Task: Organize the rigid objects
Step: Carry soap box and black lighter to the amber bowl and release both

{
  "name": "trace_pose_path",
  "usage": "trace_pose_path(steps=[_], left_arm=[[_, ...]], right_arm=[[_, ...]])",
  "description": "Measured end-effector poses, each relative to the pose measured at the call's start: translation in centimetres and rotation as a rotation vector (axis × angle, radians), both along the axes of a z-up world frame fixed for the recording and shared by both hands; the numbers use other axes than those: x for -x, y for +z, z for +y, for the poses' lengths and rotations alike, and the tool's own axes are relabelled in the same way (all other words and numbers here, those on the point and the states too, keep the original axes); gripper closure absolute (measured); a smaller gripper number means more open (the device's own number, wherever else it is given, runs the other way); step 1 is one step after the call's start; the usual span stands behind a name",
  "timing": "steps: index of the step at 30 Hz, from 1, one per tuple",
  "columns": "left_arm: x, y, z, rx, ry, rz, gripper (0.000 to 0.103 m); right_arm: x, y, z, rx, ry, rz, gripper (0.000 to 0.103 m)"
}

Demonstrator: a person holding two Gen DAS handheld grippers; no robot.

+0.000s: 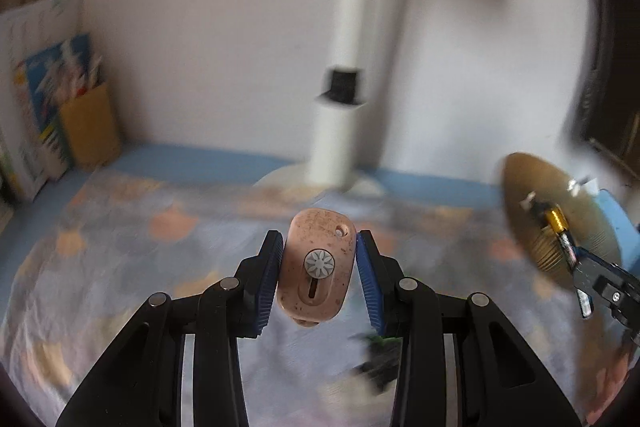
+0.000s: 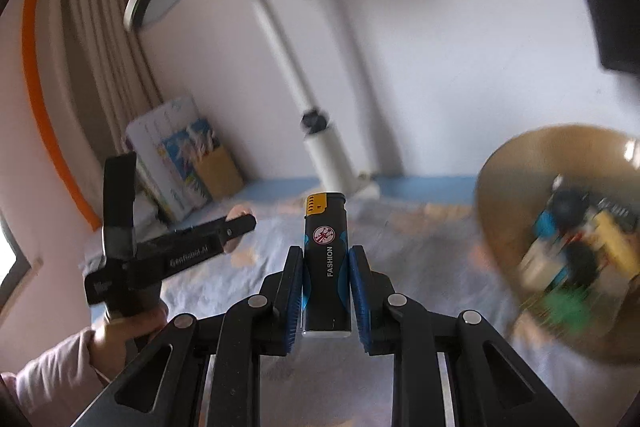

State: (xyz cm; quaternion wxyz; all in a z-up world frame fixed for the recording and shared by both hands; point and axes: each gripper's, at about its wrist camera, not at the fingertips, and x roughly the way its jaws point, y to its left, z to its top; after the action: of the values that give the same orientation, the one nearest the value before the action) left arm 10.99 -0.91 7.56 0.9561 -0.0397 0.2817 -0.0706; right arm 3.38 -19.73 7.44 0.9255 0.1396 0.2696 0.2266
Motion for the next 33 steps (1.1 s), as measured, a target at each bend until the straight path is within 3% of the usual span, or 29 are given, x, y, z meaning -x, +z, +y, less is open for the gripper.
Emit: trace_pose_path(steps=[8, 13, 23, 33], left_arm=[[-1.4, 4.8, -7.9, 0.044, -0.13, -0.041, 0.068], [-2.1, 6.0, -13.2, 0.048, -0.219, -0.053, 0.068], [-4.0, 4.7, -20.8, 0.04, -0.319, -0.005, 0.068], [-6.0, 3.3, -22.3, 0.06, -0.388, 0.042, 0.067]], right_arm=[[-0.9, 3.6, -7.4, -0.035, -0.122, -0.015, 0.08], [-1.1, 4.9, -12.2, -0.024, -0.206, -0.003, 0.08], [-1.0, 4.0, -19.4, 0.024, -0.329, 0.073, 0.08], [-2.4, 1.7, -22.7, 0.02, -0.387, 0.167, 0.081]])
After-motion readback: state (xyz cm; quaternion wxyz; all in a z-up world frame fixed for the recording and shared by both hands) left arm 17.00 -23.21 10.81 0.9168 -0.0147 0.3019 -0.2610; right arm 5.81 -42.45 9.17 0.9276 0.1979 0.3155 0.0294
